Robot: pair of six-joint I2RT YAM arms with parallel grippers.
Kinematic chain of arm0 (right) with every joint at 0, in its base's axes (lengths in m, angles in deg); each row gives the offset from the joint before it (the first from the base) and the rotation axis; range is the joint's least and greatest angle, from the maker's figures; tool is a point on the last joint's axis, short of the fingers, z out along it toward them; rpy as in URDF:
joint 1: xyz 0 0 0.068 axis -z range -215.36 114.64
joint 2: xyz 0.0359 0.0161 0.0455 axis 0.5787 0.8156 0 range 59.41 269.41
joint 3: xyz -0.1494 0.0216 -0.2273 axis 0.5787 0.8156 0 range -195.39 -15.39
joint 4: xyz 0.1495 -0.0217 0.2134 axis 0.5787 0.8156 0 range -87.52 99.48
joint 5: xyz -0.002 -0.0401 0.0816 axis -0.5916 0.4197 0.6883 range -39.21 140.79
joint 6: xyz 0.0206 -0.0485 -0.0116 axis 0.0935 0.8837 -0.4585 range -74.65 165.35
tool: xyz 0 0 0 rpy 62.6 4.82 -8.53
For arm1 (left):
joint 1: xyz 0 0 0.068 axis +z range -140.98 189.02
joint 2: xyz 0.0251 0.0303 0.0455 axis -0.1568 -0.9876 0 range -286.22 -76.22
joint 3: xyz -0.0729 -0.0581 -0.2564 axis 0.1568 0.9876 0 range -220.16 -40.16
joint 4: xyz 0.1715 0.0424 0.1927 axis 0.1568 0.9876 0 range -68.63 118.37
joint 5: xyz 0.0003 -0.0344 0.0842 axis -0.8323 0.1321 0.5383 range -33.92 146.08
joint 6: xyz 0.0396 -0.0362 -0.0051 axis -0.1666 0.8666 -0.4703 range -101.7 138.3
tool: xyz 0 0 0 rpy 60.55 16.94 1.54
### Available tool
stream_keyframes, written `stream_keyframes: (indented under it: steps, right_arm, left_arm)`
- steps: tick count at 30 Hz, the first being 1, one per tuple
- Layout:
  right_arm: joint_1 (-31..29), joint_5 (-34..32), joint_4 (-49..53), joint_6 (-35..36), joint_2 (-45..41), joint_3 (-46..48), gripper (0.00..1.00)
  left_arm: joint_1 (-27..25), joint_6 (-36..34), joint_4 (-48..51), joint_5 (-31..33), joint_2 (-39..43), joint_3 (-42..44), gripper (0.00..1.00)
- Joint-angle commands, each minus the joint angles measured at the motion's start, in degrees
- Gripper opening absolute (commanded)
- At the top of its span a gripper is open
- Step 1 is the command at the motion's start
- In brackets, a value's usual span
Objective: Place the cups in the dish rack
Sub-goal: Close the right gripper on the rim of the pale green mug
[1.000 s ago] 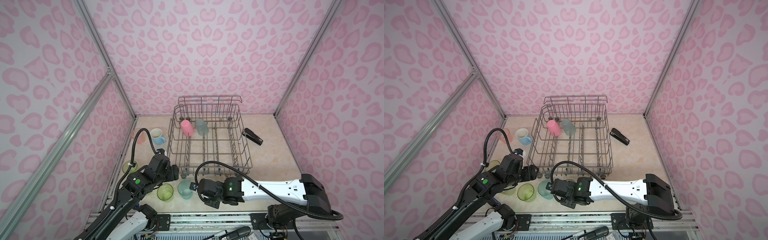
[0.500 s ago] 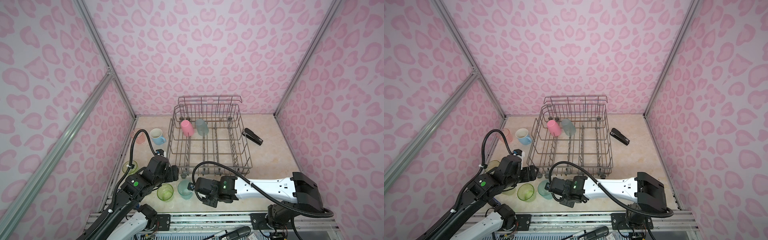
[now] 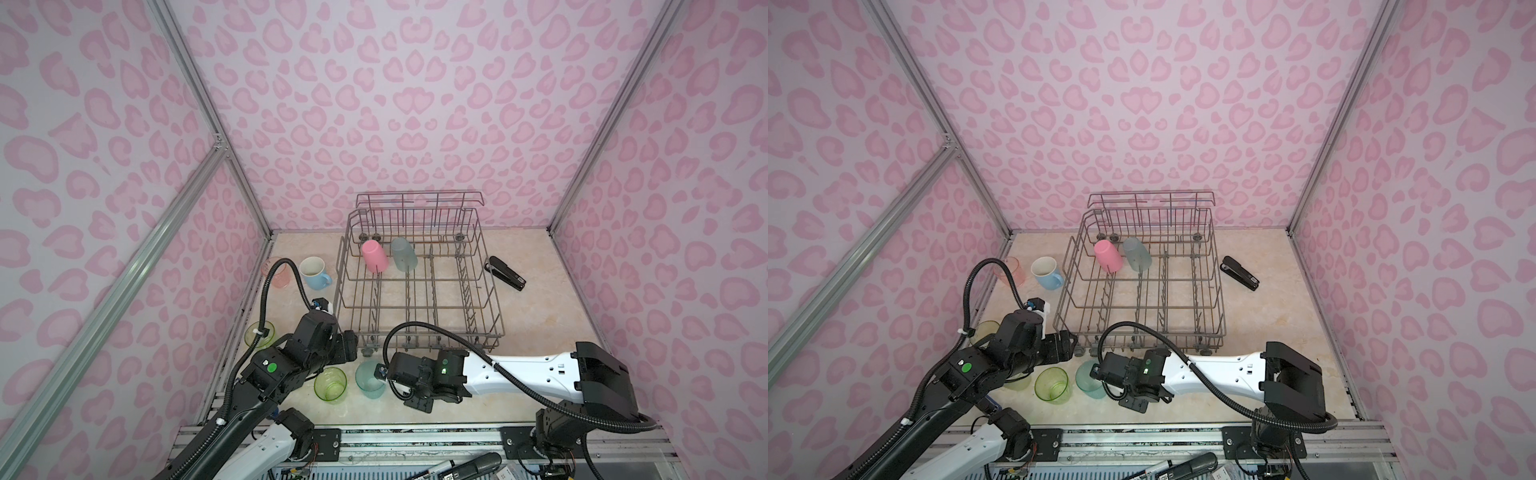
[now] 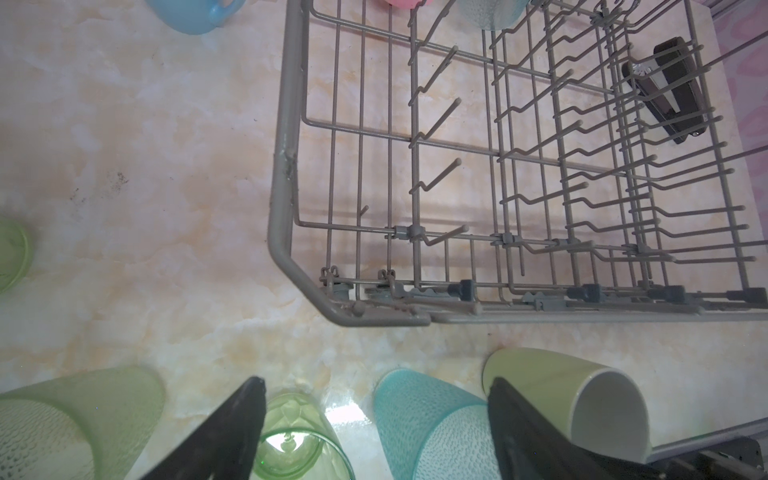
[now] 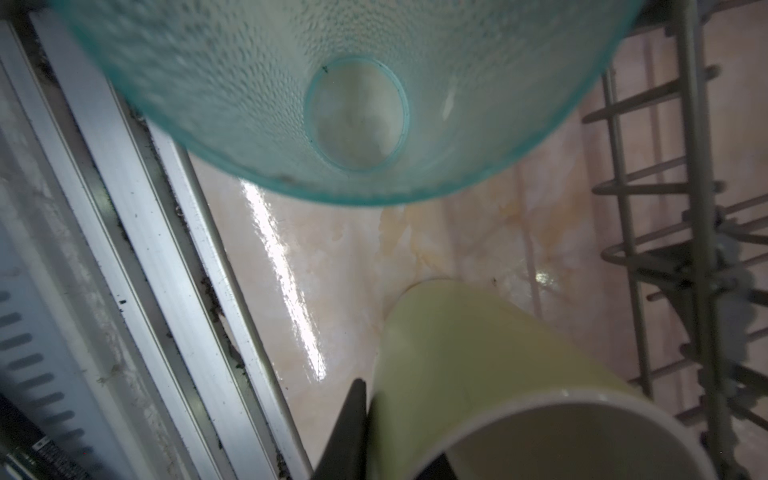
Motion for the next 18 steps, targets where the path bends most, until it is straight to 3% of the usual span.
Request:
stream_keyframes:
  steps: [1,18]
  right_arm:
    - [-0.01,-0.93,0.65,0.36,-0.13,-0.34,0.1]
    - [-0.45,-1.17,0.99,-0.77,-5.09,0.06,0.0]
  left_arm:
    - [0.06,-0.35,-0.83,0.56,0.07,0.13,0.86]
    - [0.05,0.07,-1.36,1.13,0.32,0.5,0.86]
